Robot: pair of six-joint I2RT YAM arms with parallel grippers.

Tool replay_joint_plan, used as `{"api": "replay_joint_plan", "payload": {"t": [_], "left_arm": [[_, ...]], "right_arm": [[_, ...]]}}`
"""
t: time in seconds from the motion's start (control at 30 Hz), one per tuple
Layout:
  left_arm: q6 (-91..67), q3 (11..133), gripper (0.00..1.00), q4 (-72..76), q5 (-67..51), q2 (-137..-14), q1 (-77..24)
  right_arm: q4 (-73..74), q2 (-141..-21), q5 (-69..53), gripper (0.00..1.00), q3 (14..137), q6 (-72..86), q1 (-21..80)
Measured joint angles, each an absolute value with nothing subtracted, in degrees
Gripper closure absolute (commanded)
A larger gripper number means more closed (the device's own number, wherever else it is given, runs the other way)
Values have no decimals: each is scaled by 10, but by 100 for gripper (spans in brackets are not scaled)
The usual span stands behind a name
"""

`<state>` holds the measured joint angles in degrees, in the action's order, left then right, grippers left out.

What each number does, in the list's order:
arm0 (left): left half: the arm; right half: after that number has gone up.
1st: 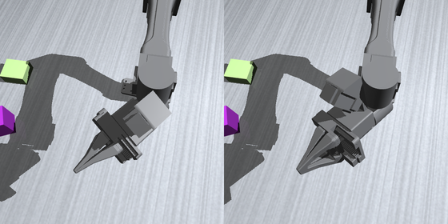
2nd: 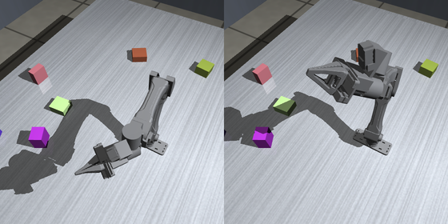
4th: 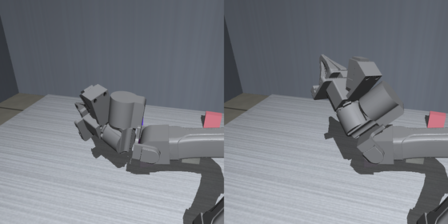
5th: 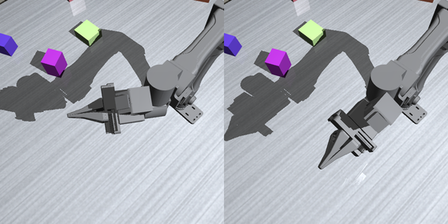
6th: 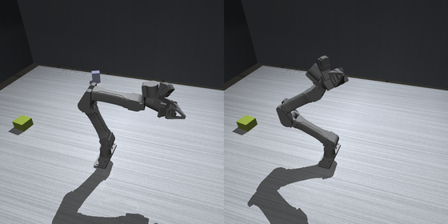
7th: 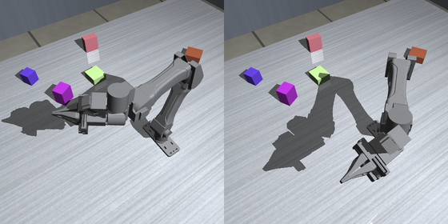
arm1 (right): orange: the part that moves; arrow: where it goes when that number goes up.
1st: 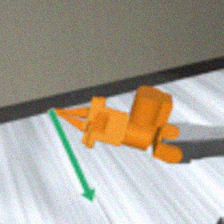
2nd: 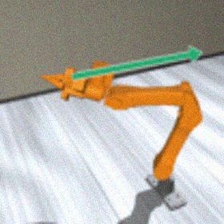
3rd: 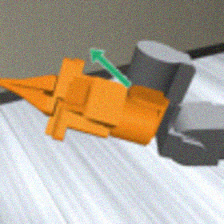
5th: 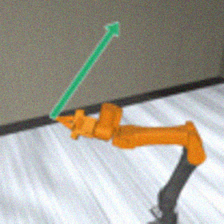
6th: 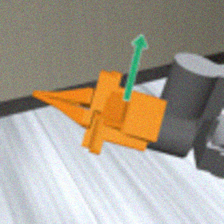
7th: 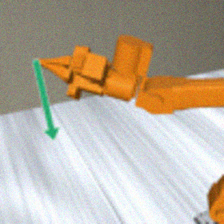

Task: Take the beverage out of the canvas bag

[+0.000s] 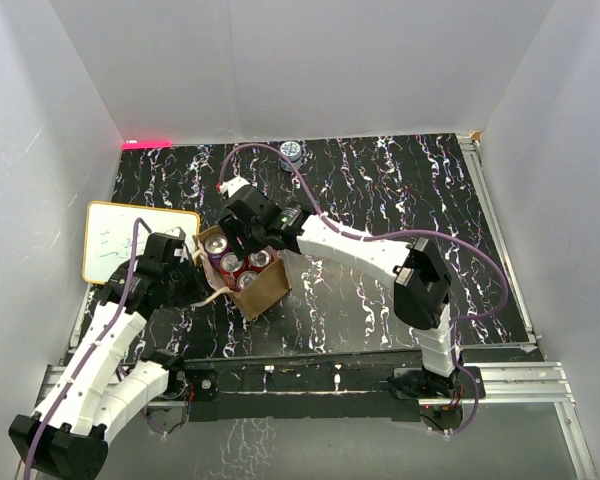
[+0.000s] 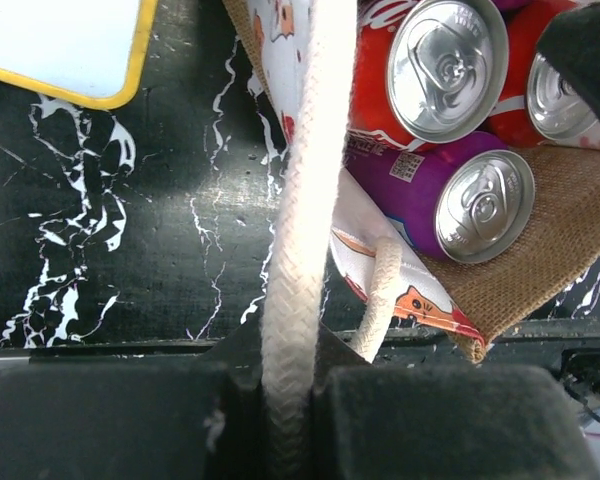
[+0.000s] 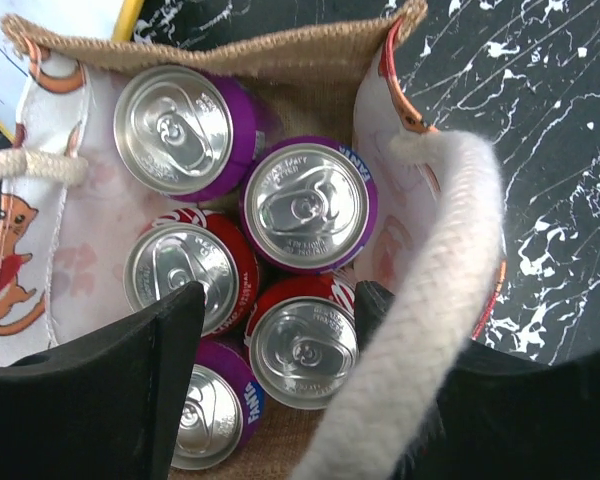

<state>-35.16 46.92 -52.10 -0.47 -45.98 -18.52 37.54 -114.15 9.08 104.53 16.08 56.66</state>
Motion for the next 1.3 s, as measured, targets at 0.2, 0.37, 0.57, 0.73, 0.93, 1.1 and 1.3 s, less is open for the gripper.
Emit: {"api": "replay_joint_plan", "payload": {"t": [0.2, 0.37, 0.57, 0.73, 0.93, 1.1, 1.3], "left_arm": [[-322, 469, 100, -502, -60, -486, -181], [-309, 469, 100, -493, -84, -498, -181], [-302, 469, 100, -492, -97, -509, -181], [-298, 466, 100, -492, -101, -508, -180], [-296, 459, 100, -489, -105, -507, -179], [-296, 458, 100, -488, -105, -502, -178], [-296, 457, 100, -485, -105, -496, -178]], "right_arm": [[398, -1128, 109, 32, 1015, 152, 569], [432, -1089, 145, 18, 981, 162, 569], [490, -1017, 199, 12, 977, 180, 569], [550, -1001, 227, 10, 1035, 185, 572], [558, -1028, 208, 29, 1116, 161, 604], [521, -1093, 154, 42, 1135, 146, 634], [498, -1138, 140, 36, 1093, 152, 624]]}}
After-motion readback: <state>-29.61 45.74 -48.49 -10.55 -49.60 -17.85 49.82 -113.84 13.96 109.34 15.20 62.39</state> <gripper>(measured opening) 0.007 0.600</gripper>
